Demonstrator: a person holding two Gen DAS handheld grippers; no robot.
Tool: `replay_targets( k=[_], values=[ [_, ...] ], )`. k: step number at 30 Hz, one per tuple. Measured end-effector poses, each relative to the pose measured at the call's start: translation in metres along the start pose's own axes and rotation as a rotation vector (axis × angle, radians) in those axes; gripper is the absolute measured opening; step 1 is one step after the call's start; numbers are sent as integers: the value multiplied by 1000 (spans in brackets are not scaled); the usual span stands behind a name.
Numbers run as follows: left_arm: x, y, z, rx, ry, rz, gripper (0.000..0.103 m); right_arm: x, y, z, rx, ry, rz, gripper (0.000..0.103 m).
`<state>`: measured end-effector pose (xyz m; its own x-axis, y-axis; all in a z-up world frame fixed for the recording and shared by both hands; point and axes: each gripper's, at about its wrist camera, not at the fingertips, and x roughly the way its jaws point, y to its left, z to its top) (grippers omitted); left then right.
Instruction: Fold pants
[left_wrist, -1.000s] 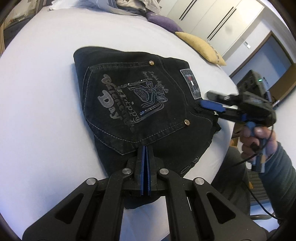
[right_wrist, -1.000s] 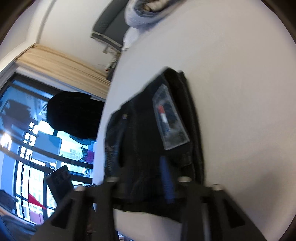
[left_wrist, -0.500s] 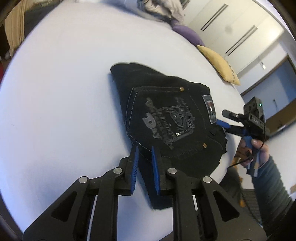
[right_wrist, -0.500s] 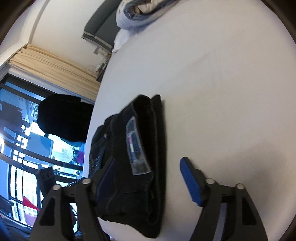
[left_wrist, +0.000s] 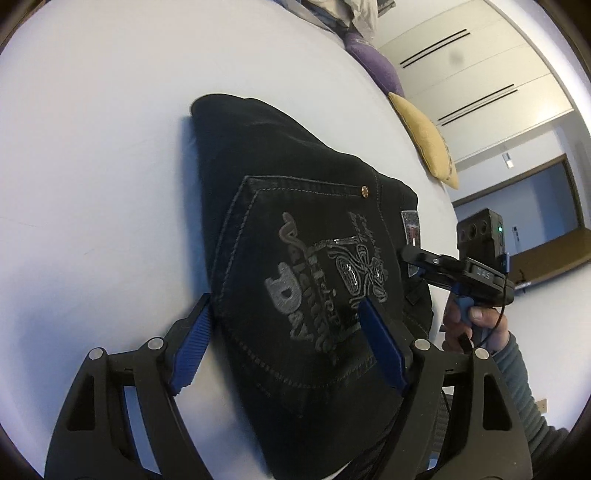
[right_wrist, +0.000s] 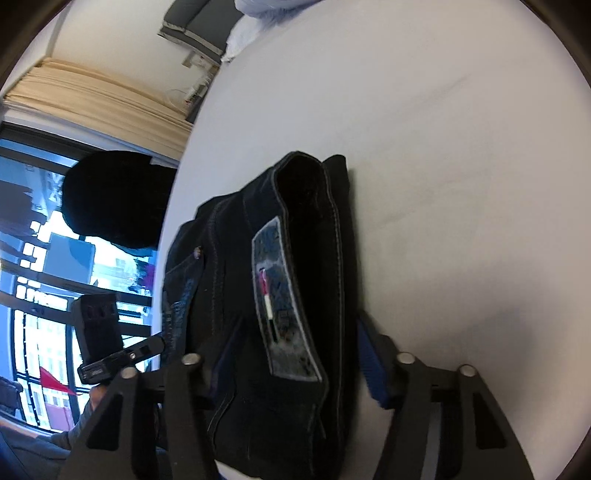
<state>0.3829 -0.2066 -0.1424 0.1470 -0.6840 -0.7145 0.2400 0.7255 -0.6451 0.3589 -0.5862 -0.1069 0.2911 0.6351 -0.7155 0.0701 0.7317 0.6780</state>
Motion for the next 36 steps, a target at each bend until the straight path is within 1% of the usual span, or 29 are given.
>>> replay_targets(
  k=[1,2,6,7,9,10,11,12,14,17,20,23,25,28,32,34,36],
  values=[
    [2,-1,2,0,6,5,69,2,2,1,-2,0,-16,52],
    [5,-1,4,3,19,17,62,3,4,2,-6,-1,-27,50],
    [3,-1,7,9,38,30,40,4,23,-2,-84,-14,-133,42],
    [2,-2,7,16,37,30,38,3,28,-3,-103,-19,-158,38],
    [-1,-5,6,40,30,36,30,2,45,-6,-168,-32,-233,32],
    [-3,-7,6,52,25,39,29,0,50,-6,-185,-37,-254,28],
    [-5,-9,5,62,18,42,25,-1,60,-8,-215,-48,-294,25],
    [-9,-11,5,71,10,46,22,-3,68,-9,-236,-58,-314,24],
    [-18,-14,5,78,-11,44,20,-8,79,-9,-265,-77,-330,22],
    [-33,-15,9,85,-43,30,18,-20,106,-6,-320,-116,-321,21],
    [-60,-12,17,99,-95,52,18,-22,132,7,-372,-138,-300,20],
    [-90,1,36,102,-154,81,18,-15,152,27,-419,-151,-288,20],
    [-105,9,50,106,-180,106,18,-2,163,49,-435,-158,-268,20],
    [-124,25,78,129,-219,170,18,23,173,83,-432,-163,-228,20],
    [-134,52,112,132,-236,225,18,64,188,117,-432,-165,-198,20],
    [-133,66,129,132,-237,243,18,81,186,131,-429,-161,-190,20],
    [-131,86,146,120,-232,254,18,93,175,147,-405,-154,-179,20]
  ],
)
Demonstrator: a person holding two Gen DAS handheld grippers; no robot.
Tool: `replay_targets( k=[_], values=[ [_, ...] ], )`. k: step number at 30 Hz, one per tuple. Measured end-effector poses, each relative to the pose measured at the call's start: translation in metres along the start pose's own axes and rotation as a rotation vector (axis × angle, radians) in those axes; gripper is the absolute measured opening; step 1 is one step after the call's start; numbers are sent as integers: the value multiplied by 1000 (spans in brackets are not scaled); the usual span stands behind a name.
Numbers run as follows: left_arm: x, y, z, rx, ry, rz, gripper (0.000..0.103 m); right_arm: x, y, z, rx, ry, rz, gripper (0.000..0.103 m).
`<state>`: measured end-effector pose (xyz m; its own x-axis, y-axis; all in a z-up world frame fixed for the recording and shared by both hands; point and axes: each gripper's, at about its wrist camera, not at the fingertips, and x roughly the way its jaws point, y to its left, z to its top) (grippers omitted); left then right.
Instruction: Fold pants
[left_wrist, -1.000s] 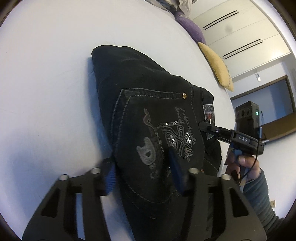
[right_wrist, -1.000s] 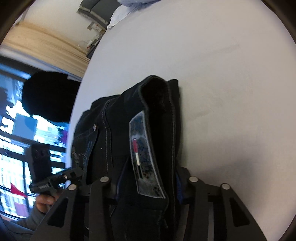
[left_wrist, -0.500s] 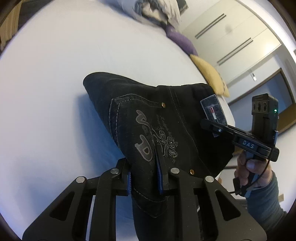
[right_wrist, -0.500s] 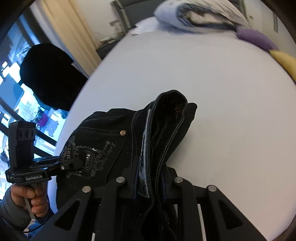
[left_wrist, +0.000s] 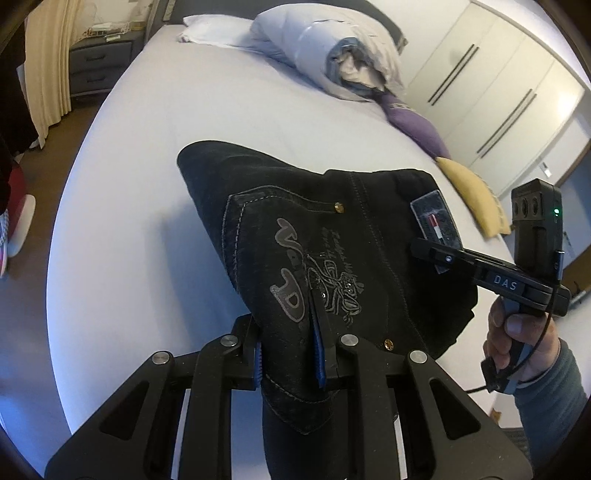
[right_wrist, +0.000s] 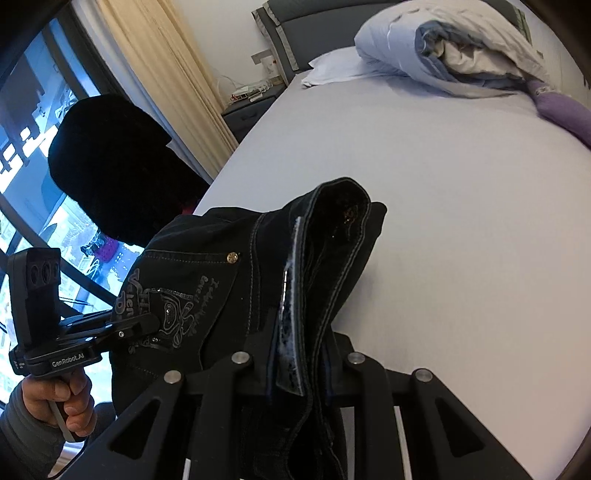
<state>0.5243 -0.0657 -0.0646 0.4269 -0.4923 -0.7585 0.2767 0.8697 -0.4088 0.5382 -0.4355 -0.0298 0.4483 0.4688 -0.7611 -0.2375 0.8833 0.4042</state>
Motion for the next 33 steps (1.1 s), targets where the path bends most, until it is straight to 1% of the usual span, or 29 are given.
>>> replay_targets(
  k=[2,3,6,7,8,9,10,11,12,13,15,17,19,20,21,22,23,24,25,26,28,29,30,31,32,33],
  values=[
    [13,14,6,-3,7,3,18,15,-8,7,34,11,17,20],
    [19,19,7,-2,13,5,18,24,-19,7,60,23,22,20],
    [40,36,6,4,34,23,20,45,-41,-3,127,68,30,22],
    [45,40,3,1,35,30,21,49,-50,-6,154,70,32,28],
    [50,42,-2,-6,34,34,24,53,-59,-11,186,70,34,40],
    [53,47,-7,-16,34,40,30,55,-67,-15,214,60,50,48],
    [55,52,-10,-24,34,48,37,55,-75,-21,246,36,94,52],
    [57,58,-15,-37,35,59,48,53,-77,-26,258,20,113,53],
    [61,61,-18,-54,33,56,52,50,-78,-30,259,-3,128,53],
    [61,66,-20,-72,17,32,52,49,-77,-31,254,-9,125,56],
    [60,71,-25,-79,-1,18,52,42,-71,-34,249,-11,108,63],
    [51,68,-29,-63,4,38,54,30,-66,-39,262,-23,80,75],
    [42,63,-31,-42,-3,63,55,9,-57,-51,255,-55,23,81],
    [28,59,-35,-24,-31,87,57,0,-52,-56,242,-71,-9,83],
    [18,50,-39,-10,-61,116,67,-8,-52,-59,230,-82,-37,85],
    [2,37,-45,8,-102,162,74,-16,-49,-66,215,-94,-66,87],
    [-13,26,-49,35,-157,226,86,-26,-40,-73,195,-111,-95,88],
    [-33,12,-58,70,-231,294,95,-42,-29,-84,166,-142,-132,88],
    [-50,0,-65,98,-292,338,98,-54,-19,-90,147,-169,-156,88],
    [-72,-13,-76,125,-375,394,103,-62,-13,-95,136,-187,-173,90],
    [-101,-35,-89,147,-465,454,103,-91,8,-109,99,-250,-216,94],
    [-120,-48,-99,169,-513,477,103,-99,15,-109,83,-272,-233,95],
    [-134,-59,-107,183,-548,500,103,-116,28,-116,56,-317,-265,95],
    [-147,-67,-113,191,-570,523,103,-127,37,-119,40,-351,-280,98],
    [-164,-80,-123,212,-614,563,103,-141,45,-123,26,-389,-297,102],
    [-174,-96,-129,232,-653,589,103,-150,53,-126,19,-418,-313,103]
  ],
)
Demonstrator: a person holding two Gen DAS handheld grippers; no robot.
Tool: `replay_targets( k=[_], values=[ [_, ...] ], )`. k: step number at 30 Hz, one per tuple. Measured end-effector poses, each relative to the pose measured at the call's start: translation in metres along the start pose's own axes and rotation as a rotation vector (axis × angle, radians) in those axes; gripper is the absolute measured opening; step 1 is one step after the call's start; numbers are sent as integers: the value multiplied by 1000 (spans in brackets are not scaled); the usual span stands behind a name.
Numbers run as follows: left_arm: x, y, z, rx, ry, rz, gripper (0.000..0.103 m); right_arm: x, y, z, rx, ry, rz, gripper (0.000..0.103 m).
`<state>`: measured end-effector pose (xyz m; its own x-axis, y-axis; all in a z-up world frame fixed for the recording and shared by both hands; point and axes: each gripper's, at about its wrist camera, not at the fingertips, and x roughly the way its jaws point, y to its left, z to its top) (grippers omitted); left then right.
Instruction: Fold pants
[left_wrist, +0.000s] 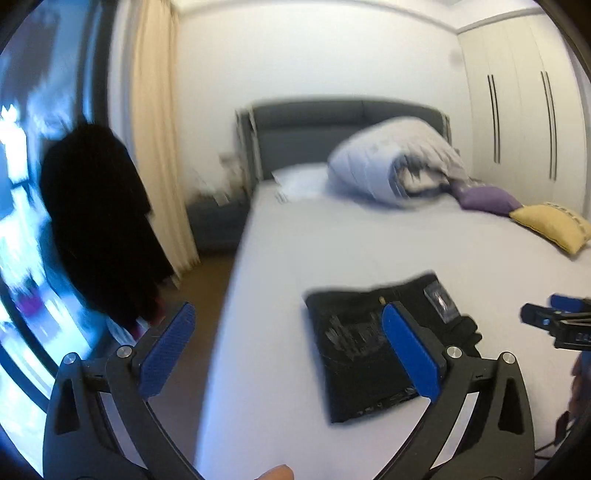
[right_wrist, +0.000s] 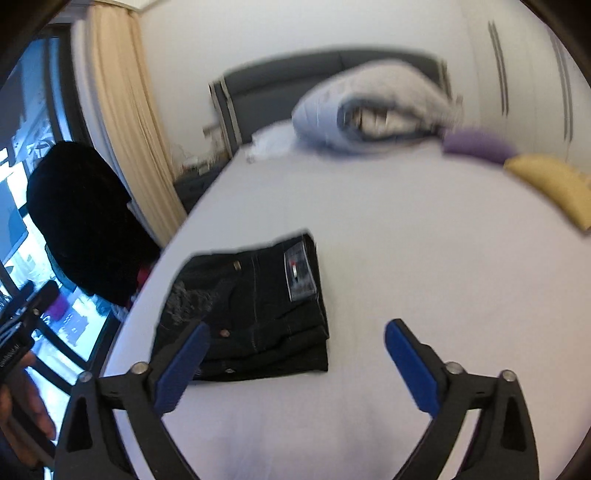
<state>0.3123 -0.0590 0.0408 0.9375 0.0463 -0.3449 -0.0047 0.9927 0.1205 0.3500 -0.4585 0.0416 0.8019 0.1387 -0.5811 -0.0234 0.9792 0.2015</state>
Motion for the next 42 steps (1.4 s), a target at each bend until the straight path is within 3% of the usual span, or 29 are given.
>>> replay_targets(
  k=[6,10,14,17,21,24,27,31,42],
  values=[
    [-100,7,43,-51,-181,184,103,-86,23,19,-60,-214,-97,103],
    [-150,20,63,-86,-247,162,103,-133,30,34,-68,-304,-102,103],
    [-187,29,78,-75,-181,131,103,-176,36,40,-66,-343,-109,103],
    [-208,31,82,-75,-133,120,103,-197,39,44,-50,-328,-47,103],
    [-225,33,77,-114,-13,68,103,-218,45,45,-50,-292,-44,103],
    [-231,27,65,-102,52,57,103,-219,49,43,-50,-238,-120,103],
    [-220,20,47,-108,153,3,103,-209,50,34,-39,-177,-204,103],
    [-200,12,21,-143,284,-52,103,-190,50,18,-12,-89,-214,103],
    [-133,-6,-35,-132,443,-63,103,-137,65,-9,-78,65,-205,103]
  ],
)
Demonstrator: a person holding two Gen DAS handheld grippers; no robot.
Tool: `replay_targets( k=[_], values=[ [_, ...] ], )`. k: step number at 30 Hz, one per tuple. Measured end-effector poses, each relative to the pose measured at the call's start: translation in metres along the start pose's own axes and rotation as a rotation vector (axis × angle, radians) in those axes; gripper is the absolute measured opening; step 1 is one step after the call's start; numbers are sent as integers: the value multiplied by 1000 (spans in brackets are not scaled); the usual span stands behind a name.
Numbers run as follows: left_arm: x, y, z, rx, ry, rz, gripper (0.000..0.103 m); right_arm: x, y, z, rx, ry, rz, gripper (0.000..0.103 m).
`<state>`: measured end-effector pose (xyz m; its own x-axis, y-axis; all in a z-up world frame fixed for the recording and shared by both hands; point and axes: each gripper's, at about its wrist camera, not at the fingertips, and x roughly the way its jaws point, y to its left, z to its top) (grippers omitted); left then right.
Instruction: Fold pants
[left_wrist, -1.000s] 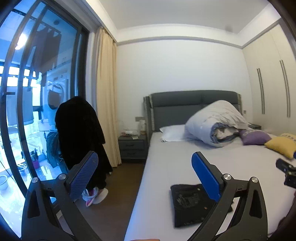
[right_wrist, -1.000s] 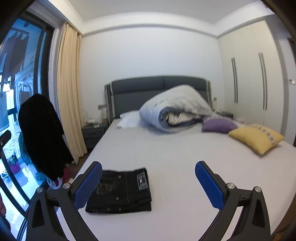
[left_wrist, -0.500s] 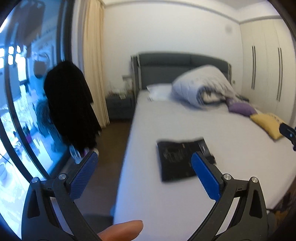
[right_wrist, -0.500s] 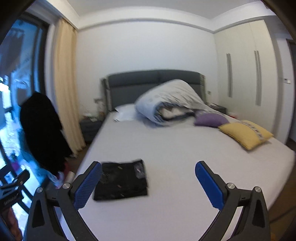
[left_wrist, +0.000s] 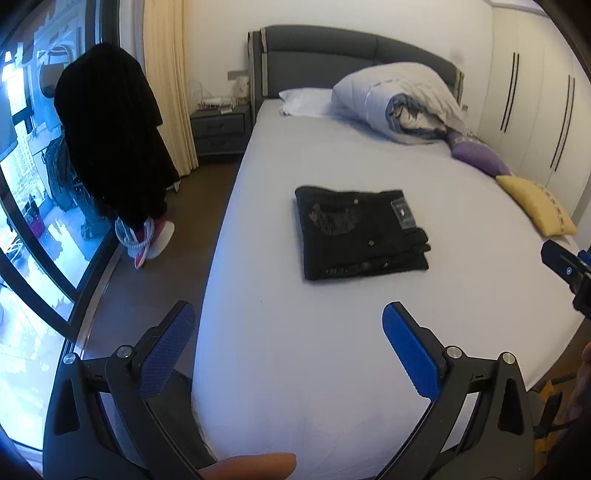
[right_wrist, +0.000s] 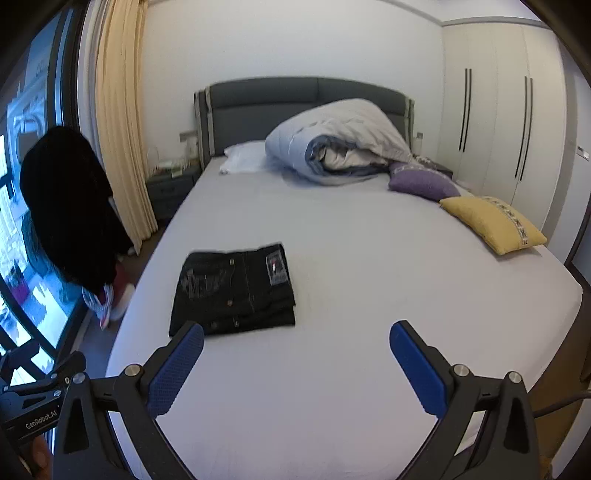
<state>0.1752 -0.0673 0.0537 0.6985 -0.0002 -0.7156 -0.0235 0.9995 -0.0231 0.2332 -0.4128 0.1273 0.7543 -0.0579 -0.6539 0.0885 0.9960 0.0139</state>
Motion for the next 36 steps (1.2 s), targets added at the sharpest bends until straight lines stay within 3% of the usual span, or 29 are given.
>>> replay_targets(
  k=[9,36],
  values=[
    [52,-3,3,14,52,10,103,27,10,-16,-26,108,9,103],
    [57,-15,0,42,92,9,103,37,1,-22,-28,168,24,103]
  ],
)
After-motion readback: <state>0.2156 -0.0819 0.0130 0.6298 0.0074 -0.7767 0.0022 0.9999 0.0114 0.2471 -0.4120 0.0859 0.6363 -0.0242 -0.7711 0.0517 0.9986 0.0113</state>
